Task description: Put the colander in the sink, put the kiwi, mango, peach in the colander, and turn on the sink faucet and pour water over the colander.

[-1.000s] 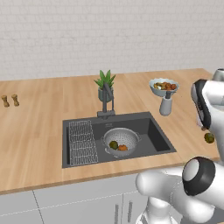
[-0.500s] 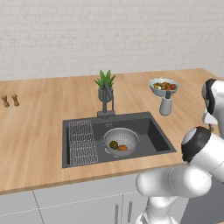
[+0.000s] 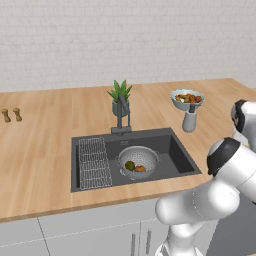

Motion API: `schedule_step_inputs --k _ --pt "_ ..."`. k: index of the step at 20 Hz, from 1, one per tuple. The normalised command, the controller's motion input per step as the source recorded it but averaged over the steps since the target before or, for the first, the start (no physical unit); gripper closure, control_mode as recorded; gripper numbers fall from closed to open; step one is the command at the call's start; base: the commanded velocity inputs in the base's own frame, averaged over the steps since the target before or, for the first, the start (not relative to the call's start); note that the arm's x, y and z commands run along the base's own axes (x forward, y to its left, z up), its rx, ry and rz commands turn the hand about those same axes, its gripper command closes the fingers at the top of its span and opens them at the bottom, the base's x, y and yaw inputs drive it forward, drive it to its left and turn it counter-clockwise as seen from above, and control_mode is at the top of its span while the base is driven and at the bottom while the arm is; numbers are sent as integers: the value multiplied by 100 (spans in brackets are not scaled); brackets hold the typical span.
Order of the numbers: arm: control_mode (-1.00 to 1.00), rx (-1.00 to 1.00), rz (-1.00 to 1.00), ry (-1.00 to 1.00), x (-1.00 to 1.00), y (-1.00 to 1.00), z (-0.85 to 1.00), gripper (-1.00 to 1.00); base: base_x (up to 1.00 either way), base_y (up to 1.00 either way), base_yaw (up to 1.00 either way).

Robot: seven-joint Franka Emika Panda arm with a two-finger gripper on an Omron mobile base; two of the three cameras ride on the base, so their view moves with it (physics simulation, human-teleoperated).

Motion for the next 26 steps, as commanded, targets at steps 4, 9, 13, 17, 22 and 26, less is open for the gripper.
schedule_step_inputs --k 4,9,13,17,22,26 --pt "-100 -38 -15 0 22 0 -28 -100 0 0 0" --pt "-100 -16 -7 -4 2 -23 -35 -100 0 0 0" --pt "-100 1 0 -12 7 -23 -14 -100 0 0 0" --pt "-100 5 7 -20 19 -12 0 -100 0 0 0" --pt "-100 0 13 -19 36 0 0 -100 0 0 0" --pt "-100 0 13 -5 37 -10 -21 -100 0 0 0"
